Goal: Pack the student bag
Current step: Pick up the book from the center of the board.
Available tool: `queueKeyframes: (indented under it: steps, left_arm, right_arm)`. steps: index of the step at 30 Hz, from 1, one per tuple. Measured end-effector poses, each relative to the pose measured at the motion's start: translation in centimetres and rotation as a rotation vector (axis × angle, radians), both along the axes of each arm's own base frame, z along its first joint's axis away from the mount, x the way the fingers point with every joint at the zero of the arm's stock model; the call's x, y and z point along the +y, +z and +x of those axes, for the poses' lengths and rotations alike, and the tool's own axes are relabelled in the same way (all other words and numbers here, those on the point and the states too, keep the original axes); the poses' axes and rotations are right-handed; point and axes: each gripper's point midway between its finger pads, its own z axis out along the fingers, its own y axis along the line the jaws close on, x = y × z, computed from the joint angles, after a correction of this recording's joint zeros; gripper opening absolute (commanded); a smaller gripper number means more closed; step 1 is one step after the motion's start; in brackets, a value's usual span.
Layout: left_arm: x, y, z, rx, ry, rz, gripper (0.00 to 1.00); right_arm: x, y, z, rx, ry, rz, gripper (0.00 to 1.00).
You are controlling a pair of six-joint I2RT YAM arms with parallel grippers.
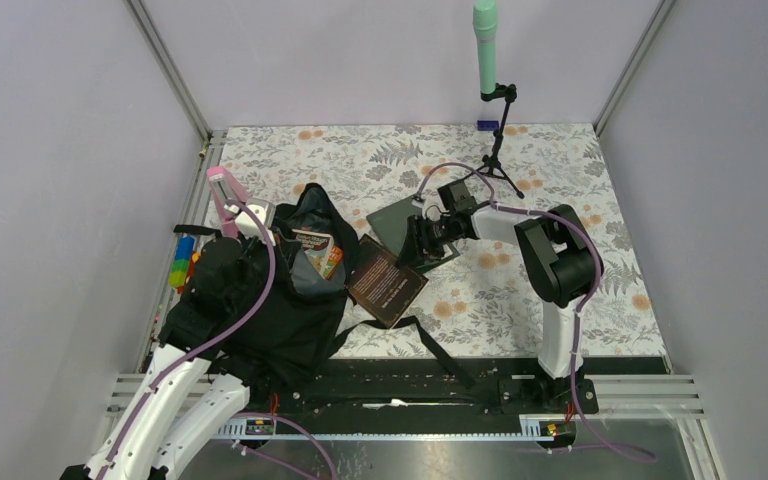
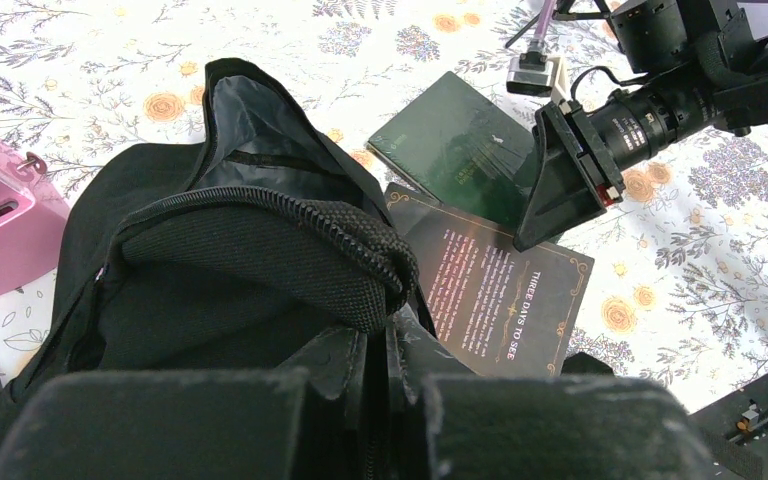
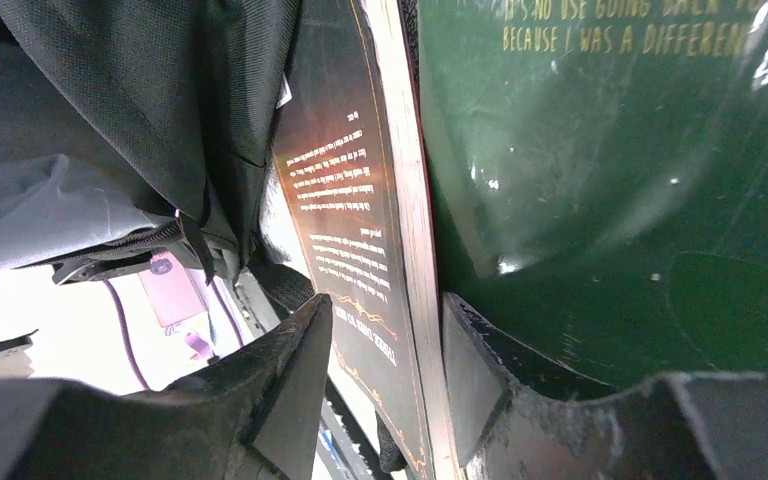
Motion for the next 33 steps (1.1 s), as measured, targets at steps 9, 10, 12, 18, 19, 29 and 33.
queueKeyframes:
  steps: [9,10,12,18,19,29,33]
  left_arm:
    - [0.0,0.0,0.0,0.004,0.001,-0.007,0.0]
    - [0.0,0.0,0.0,0.003,0.001,-0.007,0.0]
    - [0.0,0.0,0.0,0.004,0.001,-0.007,0.0]
    - [-0.1,0.0,0.0,0.003,0.0,-0.007,0.0]
    - [-0.1,0.1,-0.1,0.003,-0.003,-0.008,0.0]
    - [-4.2,3.1,-1.4,0.02,-0.241,-0.073,0.0]
    - [-6.5,5.2,-1.9,0.03,-0.383,-0.109,0.0]
  right_arm:
    - [2.4,-1.0,-1.8,0.059,-0.003,0.009,0.34]
    - [2.7,-1.2,-2.0,0.066,-0.002,0.01,0.26]
    - [3.2,-1.5,-2.5,0.08,-0.009,0.014,0.08]
    - [3.3,-1.3,-2.7,0.097,-0.05,0.02,0.0]
    - [3.2,-1.0,-2.8,0.085,-0.058,0.017,0.0]
    - [-1.4,8.4,-2.2,-0.224,-0.255,-0.048,0.0]
    - [-5.6,12.2,-3.0,-0.389,-0.361,-0.132,0.0]
